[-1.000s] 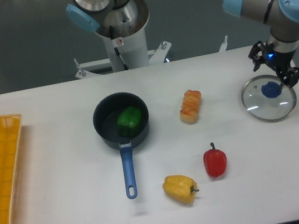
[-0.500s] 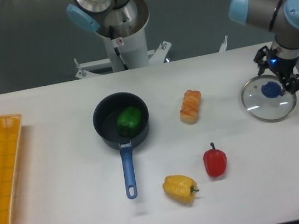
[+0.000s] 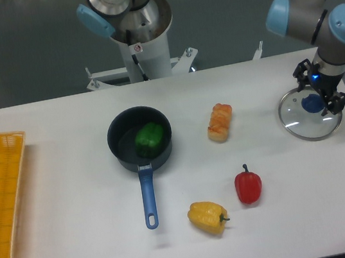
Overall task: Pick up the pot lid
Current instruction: 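Lower the open gripper onto the blue knob and close on it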
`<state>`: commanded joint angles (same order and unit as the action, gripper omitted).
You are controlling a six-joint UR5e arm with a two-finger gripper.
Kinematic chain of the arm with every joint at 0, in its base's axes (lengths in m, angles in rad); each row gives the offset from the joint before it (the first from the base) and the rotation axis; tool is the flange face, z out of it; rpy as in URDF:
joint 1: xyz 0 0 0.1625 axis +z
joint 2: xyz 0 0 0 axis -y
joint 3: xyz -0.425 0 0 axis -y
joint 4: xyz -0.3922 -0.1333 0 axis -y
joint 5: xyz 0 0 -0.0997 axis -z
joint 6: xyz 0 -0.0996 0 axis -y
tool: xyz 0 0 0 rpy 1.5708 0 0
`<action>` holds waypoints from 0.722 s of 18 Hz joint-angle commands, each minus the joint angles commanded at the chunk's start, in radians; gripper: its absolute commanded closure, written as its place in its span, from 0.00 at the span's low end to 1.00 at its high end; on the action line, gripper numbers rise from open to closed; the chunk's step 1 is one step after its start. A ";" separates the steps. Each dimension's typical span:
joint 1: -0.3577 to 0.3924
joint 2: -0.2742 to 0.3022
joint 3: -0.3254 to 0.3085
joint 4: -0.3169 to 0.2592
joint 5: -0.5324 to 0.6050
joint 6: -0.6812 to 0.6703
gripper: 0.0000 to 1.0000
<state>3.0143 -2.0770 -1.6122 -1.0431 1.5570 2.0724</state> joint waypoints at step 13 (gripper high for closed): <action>0.012 -0.037 -0.003 0.032 0.003 -0.002 0.00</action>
<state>3.0265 -2.1138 -1.6153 -1.0109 1.5601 2.0709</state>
